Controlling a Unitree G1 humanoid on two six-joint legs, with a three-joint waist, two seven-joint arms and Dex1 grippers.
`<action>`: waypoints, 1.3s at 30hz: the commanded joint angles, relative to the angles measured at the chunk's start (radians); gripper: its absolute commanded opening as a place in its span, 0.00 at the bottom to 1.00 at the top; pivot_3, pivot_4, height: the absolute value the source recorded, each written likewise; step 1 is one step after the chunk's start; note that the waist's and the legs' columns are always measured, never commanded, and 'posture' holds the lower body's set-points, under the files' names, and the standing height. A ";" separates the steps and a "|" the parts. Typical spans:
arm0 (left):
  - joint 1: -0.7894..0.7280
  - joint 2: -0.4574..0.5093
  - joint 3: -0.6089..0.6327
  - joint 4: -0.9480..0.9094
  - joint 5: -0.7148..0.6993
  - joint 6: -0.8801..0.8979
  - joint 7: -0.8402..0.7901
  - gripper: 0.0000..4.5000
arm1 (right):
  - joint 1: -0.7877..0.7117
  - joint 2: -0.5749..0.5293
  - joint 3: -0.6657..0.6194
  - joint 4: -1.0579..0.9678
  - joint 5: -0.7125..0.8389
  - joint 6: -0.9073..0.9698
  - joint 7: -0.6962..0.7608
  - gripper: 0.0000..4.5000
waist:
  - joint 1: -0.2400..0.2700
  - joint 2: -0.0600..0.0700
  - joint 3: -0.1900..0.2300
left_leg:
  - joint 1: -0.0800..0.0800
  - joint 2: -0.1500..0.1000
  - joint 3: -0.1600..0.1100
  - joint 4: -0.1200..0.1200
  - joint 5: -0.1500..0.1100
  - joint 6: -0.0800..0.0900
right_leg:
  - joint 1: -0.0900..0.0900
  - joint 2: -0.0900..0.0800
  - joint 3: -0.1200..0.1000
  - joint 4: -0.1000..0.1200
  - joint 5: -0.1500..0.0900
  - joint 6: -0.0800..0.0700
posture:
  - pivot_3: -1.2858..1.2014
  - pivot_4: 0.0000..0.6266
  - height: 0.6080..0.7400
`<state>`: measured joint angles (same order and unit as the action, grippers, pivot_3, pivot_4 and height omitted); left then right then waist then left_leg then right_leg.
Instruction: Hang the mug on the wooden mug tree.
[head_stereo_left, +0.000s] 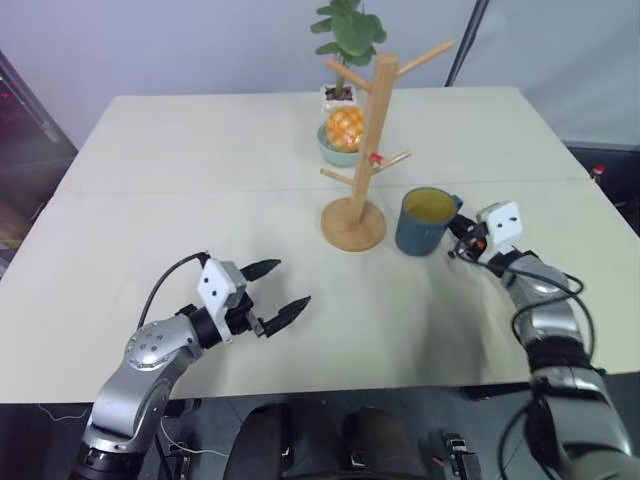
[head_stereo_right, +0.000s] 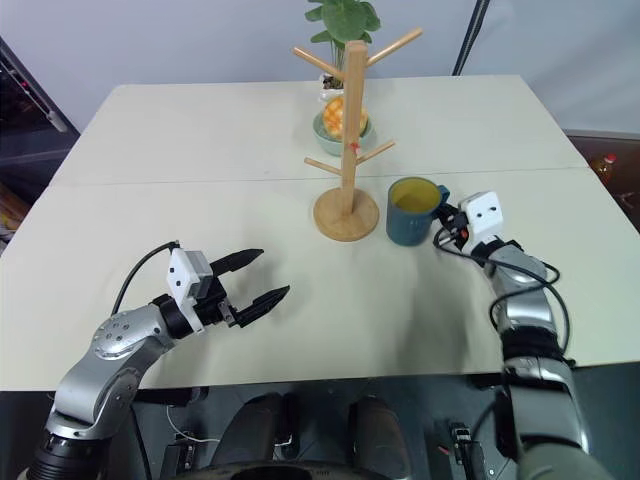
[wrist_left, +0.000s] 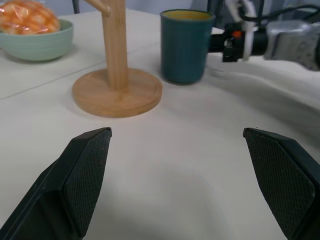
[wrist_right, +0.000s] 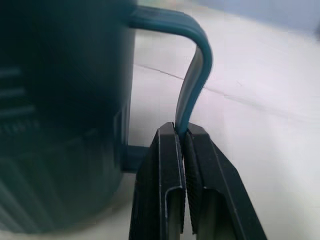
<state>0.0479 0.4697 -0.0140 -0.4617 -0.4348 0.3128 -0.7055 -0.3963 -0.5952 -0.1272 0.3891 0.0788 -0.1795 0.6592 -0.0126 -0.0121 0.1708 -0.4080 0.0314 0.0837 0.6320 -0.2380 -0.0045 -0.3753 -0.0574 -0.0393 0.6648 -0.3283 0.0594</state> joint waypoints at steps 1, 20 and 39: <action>-0.017 0.011 0.027 -0.009 -0.003 -0.021 -0.003 1.00 | 0.040 -0.087 0.034 -0.395 -0.049 0.060 0.038 0.01 | -0.004 0.002 0.001 | 0.000 0.000 0.000 0.000 0.000 0.000 | 0.000 0.000 0.000 0.000 0.000 0.000 | 0.52 0.24 1.00; -0.165 0.034 0.099 -0.004 -0.099 0.041 -0.014 1.00 | -0.123 -0.151 0.141 -0.859 -0.171 0.626 0.021 0.01 | -0.002 0.000 0.001 | 0.000 0.000 0.000 0.000 0.000 0.000 | 0.000 0.000 0.000 0.000 0.000 0.000 | 0.52 0.24 1.00; -0.249 0.055 0.165 -0.116 -0.295 0.177 0.042 1.00 | -0.279 -0.121 0.280 -0.787 -0.241 0.682 0.020 0.01 | -0.003 0.000 0.001 | 0.000 0.000 0.000 0.001 0.000 0.000 | 0.000 0.000 0.000 0.000 0.000 0.000 | 0.52 0.24 1.00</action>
<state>-0.1843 0.5127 0.1274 -0.5363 -0.7025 0.4892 -0.6703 -0.6404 -0.7232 0.1607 -0.3924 -0.1466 0.4984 0.6924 -0.0152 -0.0124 0.1722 -0.4080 0.0315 0.0834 0.6328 -0.2377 -0.0049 -0.3753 -0.0572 -0.0395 0.6647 -0.3283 0.0594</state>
